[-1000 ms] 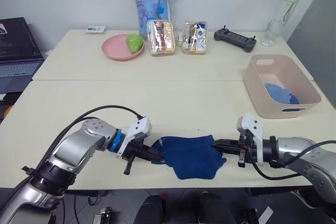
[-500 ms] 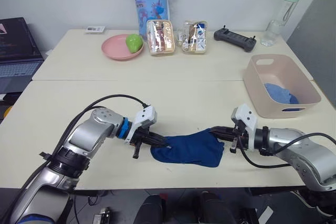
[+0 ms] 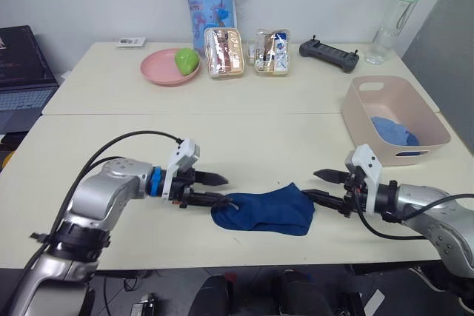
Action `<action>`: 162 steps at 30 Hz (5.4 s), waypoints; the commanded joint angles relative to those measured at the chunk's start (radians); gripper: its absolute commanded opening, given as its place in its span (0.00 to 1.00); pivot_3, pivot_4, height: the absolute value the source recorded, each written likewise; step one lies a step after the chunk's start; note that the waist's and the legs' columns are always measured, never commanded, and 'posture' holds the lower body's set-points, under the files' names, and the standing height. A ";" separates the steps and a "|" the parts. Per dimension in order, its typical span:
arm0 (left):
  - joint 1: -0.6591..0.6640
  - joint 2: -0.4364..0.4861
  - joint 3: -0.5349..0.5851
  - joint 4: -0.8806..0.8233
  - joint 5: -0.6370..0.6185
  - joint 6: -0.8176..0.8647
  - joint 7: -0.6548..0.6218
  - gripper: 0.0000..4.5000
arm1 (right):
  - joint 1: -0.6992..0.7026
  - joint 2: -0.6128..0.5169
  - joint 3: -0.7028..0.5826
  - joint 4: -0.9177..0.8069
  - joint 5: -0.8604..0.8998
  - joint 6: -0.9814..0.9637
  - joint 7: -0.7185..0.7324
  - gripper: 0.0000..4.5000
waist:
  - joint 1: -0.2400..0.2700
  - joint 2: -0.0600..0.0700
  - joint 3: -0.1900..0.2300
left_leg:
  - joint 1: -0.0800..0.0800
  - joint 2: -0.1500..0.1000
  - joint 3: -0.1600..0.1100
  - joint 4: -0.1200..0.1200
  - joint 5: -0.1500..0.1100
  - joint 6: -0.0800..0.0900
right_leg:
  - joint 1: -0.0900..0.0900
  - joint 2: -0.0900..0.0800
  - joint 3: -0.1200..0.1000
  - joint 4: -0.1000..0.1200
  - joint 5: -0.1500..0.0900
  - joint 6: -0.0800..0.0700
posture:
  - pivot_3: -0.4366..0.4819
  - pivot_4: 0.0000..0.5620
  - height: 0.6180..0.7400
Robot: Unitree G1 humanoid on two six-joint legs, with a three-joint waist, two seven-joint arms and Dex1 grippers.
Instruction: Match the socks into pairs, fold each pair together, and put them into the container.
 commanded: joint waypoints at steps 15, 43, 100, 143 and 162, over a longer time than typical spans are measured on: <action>0.130 -0.009 0.008 -0.056 0.051 -0.098 0.112 0.69 | 0.043 -0.003 0.039 0.058 -0.082 -0.119 0.042 0.76 | 0.002 0.000 0.000 | 0.000 0.000 0.000 0.000 0.000 0.000 | 0.000 0.000 0.000 0.000 0.000 0.000 | 0.48 0.27 1.00; 0.054 0.020 0.062 -0.066 -0.076 0.096 0.085 0.01 | 0.021 0.006 -0.012 0.005 0.041 -0.032 0.097 0.00 | 0.002 0.000 0.000 | 0.000 0.000 0.000 0.000 0.000 0.000 | 0.000 0.000 0.000 0.000 0.000 0.000 | 0.48 0.27 1.00; 0.020 -0.046 -0.012 0.080 0.065 -0.030 0.109 0.74 | 0.145 0.033 -0.023 -0.020 0.024 -0.012 -0.031 0.84 | 0.002 0.000 0.000 | 0.000 0.000 0.000 0.000 0.000 0.000 | 0.000 0.000 0.000 0.000 0.000 0.000 | 0.48 0.27 1.00; 0.013 -0.060 0.121 0.058 0.034 -0.027 0.250 0.49 | 0.068 0.031 -0.176 -0.034 0.099 -0.003 -0.030 0.59 | 0.008 0.002 -0.002 | 0.000 0.000 0.000 0.000 0.000 0.000 | 0.000 0.000 0.000 0.000 0.000 0.000 | 0.48 0.27 1.00; -0.035 -0.245 -0.158 0.151 0.322 -0.553 0.203 0.00 | -0.072 0.172 0.341 0.198 -0.402 -0.449 -0.039 0.00 | 0.013 0.002 -0.002 | 0.001 0.000 0.003 0.000 0.000 0.000 | 0.000 0.000 0.001 0.000 0.000 0.000 | 0.48 0.27 1.00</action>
